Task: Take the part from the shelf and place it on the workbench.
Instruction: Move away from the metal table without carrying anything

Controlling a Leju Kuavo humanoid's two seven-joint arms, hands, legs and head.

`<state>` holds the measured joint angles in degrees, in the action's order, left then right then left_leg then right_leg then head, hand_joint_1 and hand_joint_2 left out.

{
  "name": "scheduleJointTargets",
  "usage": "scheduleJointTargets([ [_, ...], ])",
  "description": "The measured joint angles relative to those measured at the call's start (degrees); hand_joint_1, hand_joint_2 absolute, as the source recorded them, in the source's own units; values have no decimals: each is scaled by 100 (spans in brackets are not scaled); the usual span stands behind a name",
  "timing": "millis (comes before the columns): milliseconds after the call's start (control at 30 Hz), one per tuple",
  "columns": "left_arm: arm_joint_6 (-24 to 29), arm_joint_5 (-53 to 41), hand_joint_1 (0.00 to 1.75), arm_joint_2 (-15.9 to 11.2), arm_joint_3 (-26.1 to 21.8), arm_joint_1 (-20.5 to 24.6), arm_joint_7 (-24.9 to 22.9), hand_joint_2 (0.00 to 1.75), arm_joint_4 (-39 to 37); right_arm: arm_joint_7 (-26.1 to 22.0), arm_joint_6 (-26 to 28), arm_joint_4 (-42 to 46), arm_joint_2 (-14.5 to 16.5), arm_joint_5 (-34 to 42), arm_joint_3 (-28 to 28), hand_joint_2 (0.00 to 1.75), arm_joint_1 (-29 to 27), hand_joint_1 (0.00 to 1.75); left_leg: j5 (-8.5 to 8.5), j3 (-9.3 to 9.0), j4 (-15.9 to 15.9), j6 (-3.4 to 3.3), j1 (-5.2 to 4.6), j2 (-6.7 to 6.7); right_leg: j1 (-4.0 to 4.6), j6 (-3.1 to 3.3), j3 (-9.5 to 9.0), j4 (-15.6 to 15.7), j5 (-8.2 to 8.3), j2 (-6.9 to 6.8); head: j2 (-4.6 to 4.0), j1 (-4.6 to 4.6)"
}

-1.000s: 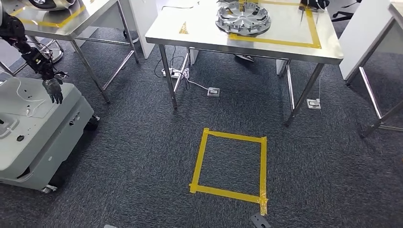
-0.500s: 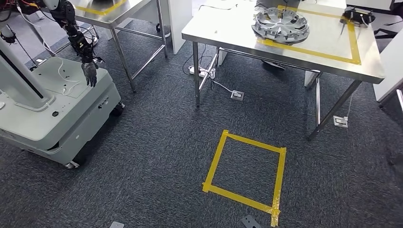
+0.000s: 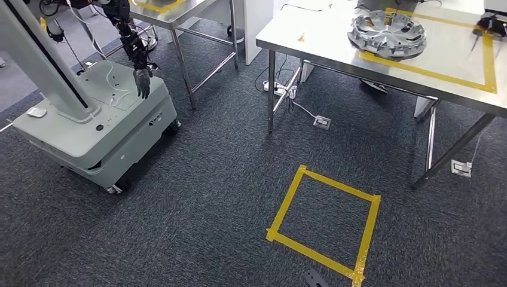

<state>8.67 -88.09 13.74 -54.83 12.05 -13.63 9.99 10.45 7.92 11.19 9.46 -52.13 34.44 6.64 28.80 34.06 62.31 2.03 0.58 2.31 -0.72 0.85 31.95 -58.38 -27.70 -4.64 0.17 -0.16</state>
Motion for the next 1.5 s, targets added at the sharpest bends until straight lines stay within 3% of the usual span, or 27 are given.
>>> scheduleJointTargets([
  [67, 5, -14, 0, -1, 19, 1, 60, 0, 1, -54, 99, -5, 8, -12, 41, 0, -47, 0, -69, -143, -308, -82, -24, 75, 25, -69, -14, -13, -18, -86, 0, 9],
  [133, 91, 29, 0, 1, 21, -11, 243, 0, 1, -218, 219, -8, 16, -77, 62, 0, -83, 0, -91, -112, -308, -167, -32, -40, 25, -140, -32, -4, -21, -155, 0, 11],
  [200, 220, 81, 0, 5, 21, -11, 513, 0, 1, -491, 256, -8, 22, -100, 63, 0, -97, 0, -123, -108, -332, -239, -14, -134, 2, -205, 13, -156, -159, -15, 0, 23],
  [233, 264, 85, 0, 10, 23, -2, 655, 0, 2, -593, 253, -9, 22, -81, 65, 0, -97, 0, -142, -118, -343, -271, 0, -179, -9, -228, 112, -397, -318, 123, 0, 33],
  [300, 283, 35, 0, 30, 54, 22, 859, 0, 1, -639, 240, -10, 22, 2, 100, 0, -101, 0, -163, -94, -341, -313, -6, -289, -13, -241, 459, -1170, -703, 366, 0, 49],
  [333, 276, -2, 0, 45, 85, 31, 908, 0, 1, -620, 229, -12, 22, 53, 131, 0, -108, 0, -170, -83, -338, -325, -15, -361, -9, -237, 624, -1508, -814, 412, 0, 50],
  [367, 267, -36, 0, 61, 118, 36, 926, 0, 0, -605, 222, -13, 22, 94, 165, 0, -115, 0, -175, -76, -334, -331, -23, -439, -3, -225, 710, -1671, -815, 436, 0, 51],
  [400, 257, -61, 0, 76, 146, 39, 927, 0, -1, -594, 236, -14, 22, 121, 195, 0, -120, 0, -180, -73, -329, -332, -28, -516, 4, -206, 687, -1599, -702, 454, 0, 51],
  [433, 252, -72, 0, 89, 166, 44, 924, 0, -1, -587, 272, -14, 22, 139, 218, 0, -119, 0, -182, -75, -323, -330, -30, -590, 10, -180, 556, -1306, -504, 484, 0, 52],
  [500, 274, -16, 0, 121, 186, 68, 929, 0, 0, -573, 354, -13, 18, 118, 251, 0, -106, 0, -186, -64, -302, -306, -35, -714, 13, -126, 186, -484, -137, 689, 0, 51],
  [567, 319, 107, 0, 146, 190, 92, 967, 0, 0, -508, 377, -14, 10, -23, 266, 0, -84, 0, -202, -26, -294, -242, -30, -816, 21, -108, 5, -44, -24, 847, 0, 51],
  [633, 345, 217, 0, 151, 186, 92, 1003, 0, -2, -316, 363, -15, 9, -236, 255, 0, -70, 0, -230, 12, -316, -156, -18, -914, 28, -90, -3, 1, -20, 789, 0, 52],
  [667, 362, 273, 0, 150, 180, 85, 1006, 0, -4, -200, 356, -15, 10, -336, 239, 0, -69, 0, -222, 30, -303, -124, -19, -899, 20, -64, -17, 28, -3, 735, 0, 52],
  [733, 426, 399, 0, 145, 157, 85, 963, 0, -7, 25, 320, -15, 9, -541, 195, 0, -74, 0, -40, 174, -31, -70, -39, -671, -5, 6, -50, 91, 26, 602, 0, 35],
  [800, 509, 521, 0, 137, 114, 77, 856, 0, -7, 177, 255, -15, 4, -732, 124, 0, -95, 0, 328, 495, 661, -27, -34, -379, 2, 51, -59, 99, 21, 457, 0, 18],
  [867, 554, 586, 0, 117, 64, 16, 740, 0, -8, 232, 215, -15, 3, -895, 22, 0, -112, 0, 512, 748, 1218, 14, -11, -291, 8, 59, -58, 84, 3, 319, 0, 18],
  [900, 560, 596, 0, 103, 40, -27, 701, 0, -8, 232, 212, -15, 3, -949, -30, 0, -109, 0, 441, 726, 1200, 27, 2, -272, 7, 54, -61, 77, -7, 260, 0, 18],
  [967, 563, 599, 0, 74, 2, -89, 668, 0, -8, 232, 218, -15, 3, -1003, -115, 0, -88, 0, 96, 378, 550, 39, 21, -167, 3, 17, -76, 53, -35, 150, 0, 17],
  [1033, 567, 599, 0, 58, -20, -99, 660, 0, -8, 232, 228, -15, -2, -1019, -176, 0, -66, 0, -115, 30, -106, -11, 5, -13, 25, -46, -86, 23, -75, 53, 0, 20],
  [1067, 569, 599, 0, 51, -25, -101, 657, 0, -8, 231, 235, -15, -3, -1022, -199, 0, -56, 0, -137, -42, -250, -51, -7, 22, 38, -79, -92, 13, -88, 10, 0, 24],
  [1167, 581, 612, 0, 36, -36, -133, 601, 0, -7, 146, 297, -15, -4, -1039, -244, 0, -31, 0, -158, -23, -283, -180, -28, -99, 27, -175, -118, 5, -107, -59, 0, 32],
  [1233, 587, 619, 0, 27, -40, -156, 561, 0, -7, 17, 400, -15, -4, -1100, -279, 0, 1, 0, -186, -17, -304, -254, -10, -183, 1, -230, -35, -219, -281, 121, 0, 39],
  [1300, 584, 608, 0, 11, -41, -185, 558, 0, -7, -110, 499, -15, -4, -1199, -340, 0, 50, 0, -203, -1, -308, -304, -7, -261, -8, -253, 284, -908, -659, 356, 0, 49],
  [1367, 544, 589, 0, -10, -41, -233, 560, 0, -7, -211, 550, -15, -1, -1292, -407, 0, 115, 0, -215, 19, -306, -325, -22, -363, -6, -250, 633, -1614, -910, 425, 0, 52],
  [1400, 514, 581, 0, -22, -41, -260, 565, 0, -7, -248, 562, -15, 3, -1331, -440, 0, 158, 0, -220, 24, -304, -326, -27, -421, -5, -238, 686, -1705, -877, 434, 0, 52],
  [1433, 482, 578, 0, -32, -41, -283, 571, 0, -7, -275, 571, -15, 9, -1360, -475, 0, 210, 0, -227, 26, -300, -322, -29, -485, -5, -221, 613, -1542, -726, 449, 0, 52],
  [1500, 444, 578, 0, -43, -40, -306, 586, 0, -8, -301, 580, -15, 20, -1399, -535, 0, 317, 0, -243, 29, -288, -301, -27, -609, -9, -169, 221, -734, -325, 586, 0, 52],
])
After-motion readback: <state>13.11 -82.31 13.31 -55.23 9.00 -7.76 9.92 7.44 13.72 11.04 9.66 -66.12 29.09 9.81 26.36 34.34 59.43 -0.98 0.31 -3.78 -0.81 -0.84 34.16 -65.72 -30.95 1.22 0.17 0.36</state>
